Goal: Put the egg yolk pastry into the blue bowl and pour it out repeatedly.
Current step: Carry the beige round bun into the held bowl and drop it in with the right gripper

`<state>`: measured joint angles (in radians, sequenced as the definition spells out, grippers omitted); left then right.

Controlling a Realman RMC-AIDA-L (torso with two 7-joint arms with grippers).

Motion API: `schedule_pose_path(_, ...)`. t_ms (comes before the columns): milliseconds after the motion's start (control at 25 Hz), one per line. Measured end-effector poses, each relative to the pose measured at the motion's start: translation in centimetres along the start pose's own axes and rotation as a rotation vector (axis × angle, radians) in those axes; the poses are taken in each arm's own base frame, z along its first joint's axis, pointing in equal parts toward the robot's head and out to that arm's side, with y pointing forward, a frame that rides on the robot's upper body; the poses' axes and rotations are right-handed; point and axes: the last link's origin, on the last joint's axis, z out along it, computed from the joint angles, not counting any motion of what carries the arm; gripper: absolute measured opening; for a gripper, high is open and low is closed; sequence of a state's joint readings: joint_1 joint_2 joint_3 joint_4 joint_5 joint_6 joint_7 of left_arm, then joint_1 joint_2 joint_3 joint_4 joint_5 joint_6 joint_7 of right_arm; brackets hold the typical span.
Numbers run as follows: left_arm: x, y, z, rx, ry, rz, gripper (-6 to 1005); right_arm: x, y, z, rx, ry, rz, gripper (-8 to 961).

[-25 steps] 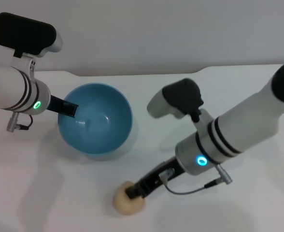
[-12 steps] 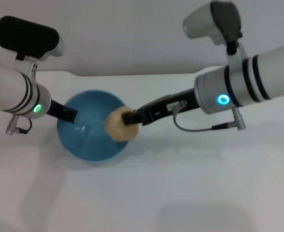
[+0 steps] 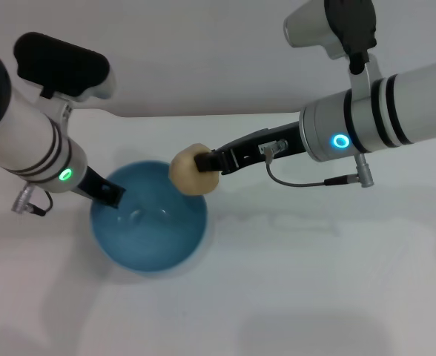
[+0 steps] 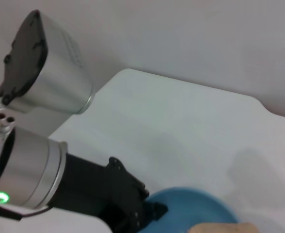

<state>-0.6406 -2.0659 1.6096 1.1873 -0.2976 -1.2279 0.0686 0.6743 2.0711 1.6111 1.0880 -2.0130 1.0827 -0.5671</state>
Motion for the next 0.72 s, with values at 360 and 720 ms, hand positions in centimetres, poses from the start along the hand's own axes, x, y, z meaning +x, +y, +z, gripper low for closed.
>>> schedule_pose_path(360, 0.6, 2.9, -0.2, -0.09, -0.008, 0.05, -3, 0.3, -0.2, 1.3, -0.005, 0.028, -0.005, 15)
schedule_pose_path(720, 0.9, 3.2, -0.3, -0.093, -0.001, 0.061, -3, 1.1, 0.7, 2.3, -0.022, 0.08, -0.046, 28)
